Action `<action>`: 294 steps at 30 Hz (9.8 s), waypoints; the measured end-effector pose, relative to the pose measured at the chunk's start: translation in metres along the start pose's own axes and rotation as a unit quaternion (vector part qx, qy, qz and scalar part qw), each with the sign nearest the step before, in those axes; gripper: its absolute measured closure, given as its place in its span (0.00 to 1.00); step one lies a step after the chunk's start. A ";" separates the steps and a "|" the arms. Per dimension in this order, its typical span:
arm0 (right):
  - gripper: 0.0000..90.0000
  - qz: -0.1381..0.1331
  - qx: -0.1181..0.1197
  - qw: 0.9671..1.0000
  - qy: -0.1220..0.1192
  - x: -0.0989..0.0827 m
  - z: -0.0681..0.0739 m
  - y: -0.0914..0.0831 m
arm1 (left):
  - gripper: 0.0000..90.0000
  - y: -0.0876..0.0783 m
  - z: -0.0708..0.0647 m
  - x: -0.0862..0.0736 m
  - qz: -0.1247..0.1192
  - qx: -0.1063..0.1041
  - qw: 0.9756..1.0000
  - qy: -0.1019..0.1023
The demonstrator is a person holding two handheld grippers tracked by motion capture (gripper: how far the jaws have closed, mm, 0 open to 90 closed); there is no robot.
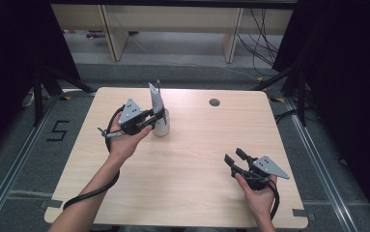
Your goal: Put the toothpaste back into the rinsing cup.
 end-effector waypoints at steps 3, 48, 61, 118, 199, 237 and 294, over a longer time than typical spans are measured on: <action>0.49 0.009 -0.007 1.000 0.001 -0.001 0.000 -0.003 | 0.84 0.001 0.003 0.001 0.000 0.004 1.000 0.000; 0.48 0.000 -0.011 1.000 -0.016 -0.005 -0.003 0.000 | 0.84 0.032 0.034 0.000 0.020 0.043 0.999 0.021; 0.48 0.000 -0.010 1.000 -0.017 -0.005 -0.003 0.000 | 0.84 0.041 0.038 -0.007 0.027 0.048 0.998 0.019; 0.47 0.026 0.003 1.000 0.007 -0.010 0.000 0.004 | 0.83 0.062 0.046 -0.051 0.070 0.053 0.996 -0.008; 0.47 0.037 0.006 0.999 -0.006 -0.013 0.002 0.009 | 0.74 0.072 0.048 -0.071 0.133 0.054 0.989 -0.025; 0.46 0.039 0.016 0.999 0.006 -0.016 0.003 0.010 | 0.69 0.067 0.048 -0.065 0.129 0.061 0.990 -0.023; 0.46 0.055 0.003 0.998 -0.010 -0.018 0.001 0.010 | 0.39 -0.118 0.034 -0.142 0.077 0.130 0.988 -0.040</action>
Point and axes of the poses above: each handheld gripper's, and its own axes: y roughly forward along the jaws, x roughly out of its top, z roughly to its left, the point moved 2 cm from there along y, roughly forward along the jaws, and after that the axes turned 2 degrees about y, right-handed, at the moved point
